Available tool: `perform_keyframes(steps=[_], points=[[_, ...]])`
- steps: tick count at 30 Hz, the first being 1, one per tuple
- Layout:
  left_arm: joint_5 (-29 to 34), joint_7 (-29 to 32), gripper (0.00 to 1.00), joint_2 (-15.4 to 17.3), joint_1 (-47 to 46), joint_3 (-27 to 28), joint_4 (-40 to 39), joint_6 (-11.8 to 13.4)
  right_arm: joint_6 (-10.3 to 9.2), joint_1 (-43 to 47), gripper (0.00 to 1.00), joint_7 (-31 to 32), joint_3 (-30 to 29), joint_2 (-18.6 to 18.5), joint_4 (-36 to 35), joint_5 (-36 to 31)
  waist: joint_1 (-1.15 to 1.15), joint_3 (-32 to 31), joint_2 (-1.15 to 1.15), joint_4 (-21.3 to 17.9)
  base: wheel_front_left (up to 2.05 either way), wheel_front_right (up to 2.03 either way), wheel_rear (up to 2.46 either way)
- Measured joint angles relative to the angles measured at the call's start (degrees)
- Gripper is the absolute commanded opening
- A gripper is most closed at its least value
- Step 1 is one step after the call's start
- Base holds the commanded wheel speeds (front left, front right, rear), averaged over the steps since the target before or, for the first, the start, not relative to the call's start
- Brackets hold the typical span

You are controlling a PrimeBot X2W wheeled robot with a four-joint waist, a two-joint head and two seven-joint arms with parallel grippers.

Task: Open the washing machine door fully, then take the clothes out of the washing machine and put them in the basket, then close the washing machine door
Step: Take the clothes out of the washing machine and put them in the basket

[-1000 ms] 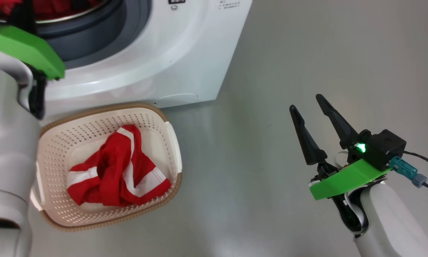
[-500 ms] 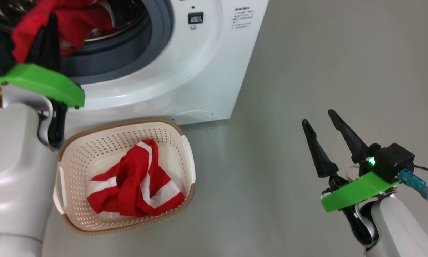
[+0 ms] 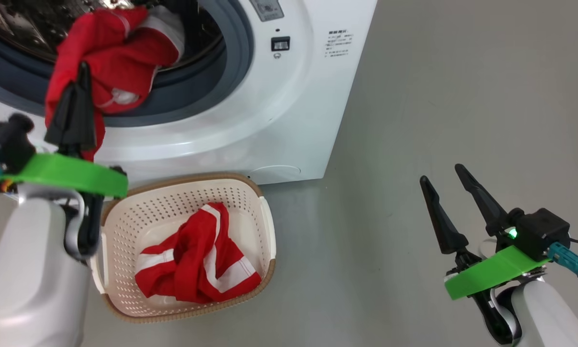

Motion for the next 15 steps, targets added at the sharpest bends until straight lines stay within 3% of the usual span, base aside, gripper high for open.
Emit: perform_keyframes(steps=[9,15], points=[[1.08,0.02,0.00,0.48,9.18,1.14,-15.93,2.16,0.00,1.15,1.00,0.00,-0.83,-0.70,-0.33,0.18,0.00,-1.24,0.00,1.20,0.00,0.00,0.00],[1.10,2.50,0.00,1.65,15.12,1.97,-30.17,5.54,0.00,1.79,1.00,0.00,-1.01,-1.10,-0.69,0.18,0.00,-0.84,0.00,1.78,0.00,0.00,0.00]])
